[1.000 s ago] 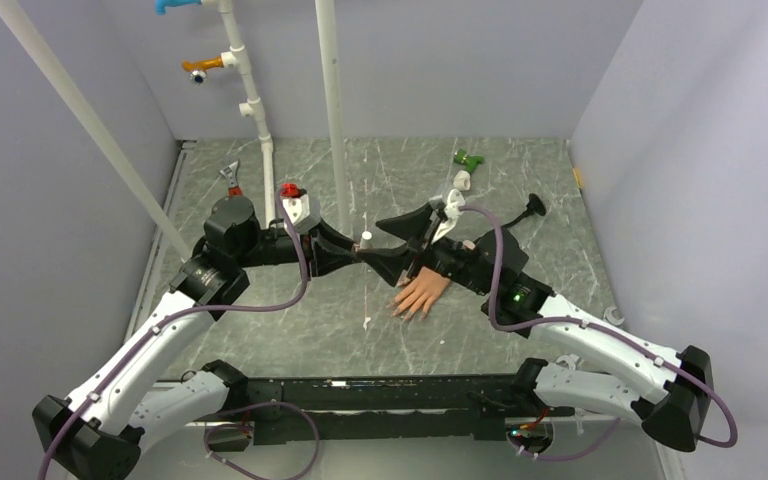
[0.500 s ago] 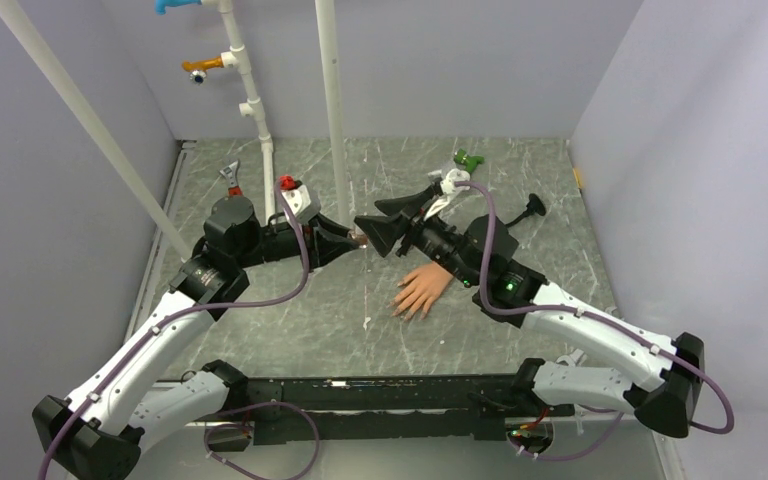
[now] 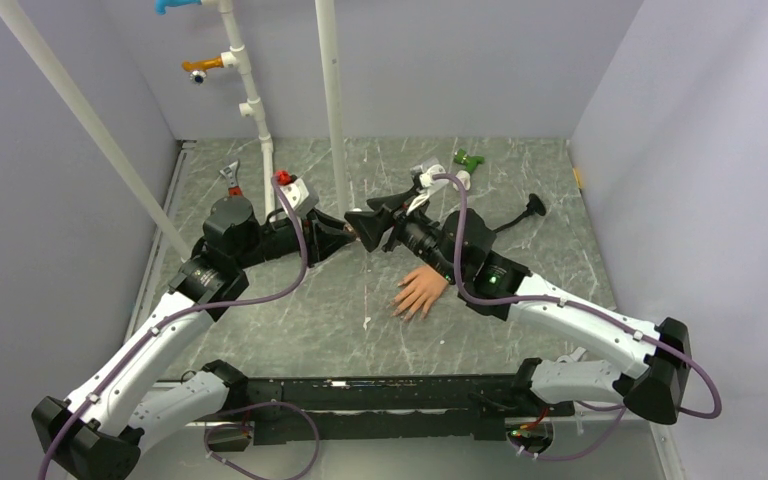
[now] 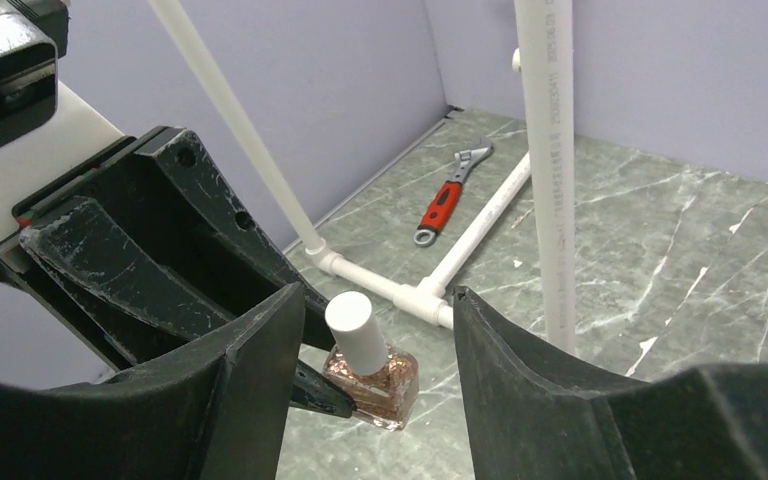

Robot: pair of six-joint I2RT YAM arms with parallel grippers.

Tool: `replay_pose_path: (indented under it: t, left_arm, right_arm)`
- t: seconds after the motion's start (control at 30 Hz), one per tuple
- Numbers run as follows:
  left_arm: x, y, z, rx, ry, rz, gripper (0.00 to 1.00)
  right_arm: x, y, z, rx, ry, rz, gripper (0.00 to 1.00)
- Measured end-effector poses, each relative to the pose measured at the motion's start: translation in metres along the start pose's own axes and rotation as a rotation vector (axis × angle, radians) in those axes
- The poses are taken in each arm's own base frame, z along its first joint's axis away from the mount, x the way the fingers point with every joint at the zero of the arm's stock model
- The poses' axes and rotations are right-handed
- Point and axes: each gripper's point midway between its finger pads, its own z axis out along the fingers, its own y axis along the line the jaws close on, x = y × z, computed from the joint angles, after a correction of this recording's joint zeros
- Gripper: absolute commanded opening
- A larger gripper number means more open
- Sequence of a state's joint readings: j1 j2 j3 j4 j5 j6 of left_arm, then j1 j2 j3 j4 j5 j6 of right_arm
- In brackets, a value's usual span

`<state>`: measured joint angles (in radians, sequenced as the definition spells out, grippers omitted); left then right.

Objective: Paint the nails
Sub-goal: Unscrew the nail polish bottle.

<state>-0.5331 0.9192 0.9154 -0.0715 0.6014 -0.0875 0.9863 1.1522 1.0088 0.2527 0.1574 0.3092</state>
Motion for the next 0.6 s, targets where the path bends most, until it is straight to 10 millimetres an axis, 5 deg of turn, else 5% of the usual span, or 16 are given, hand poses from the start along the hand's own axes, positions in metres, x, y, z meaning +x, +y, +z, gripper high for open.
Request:
replay_pose_path:
  t: [0.17, 0.6]
  left_arm:
    - [0.000, 0.001, 0.000, -0.005, 0.000, -0.004, 0.00]
    - [0.000, 0.001, 0.000, -0.006, -0.001, -0.004, 0.00]
  right_arm:
    - [0.005, 0.003, 0.002, -0.007, 0.011, -0.004, 0.55]
    - [0.016, 0.006, 0.007, -0.014, 0.037, -0.026, 0.22]
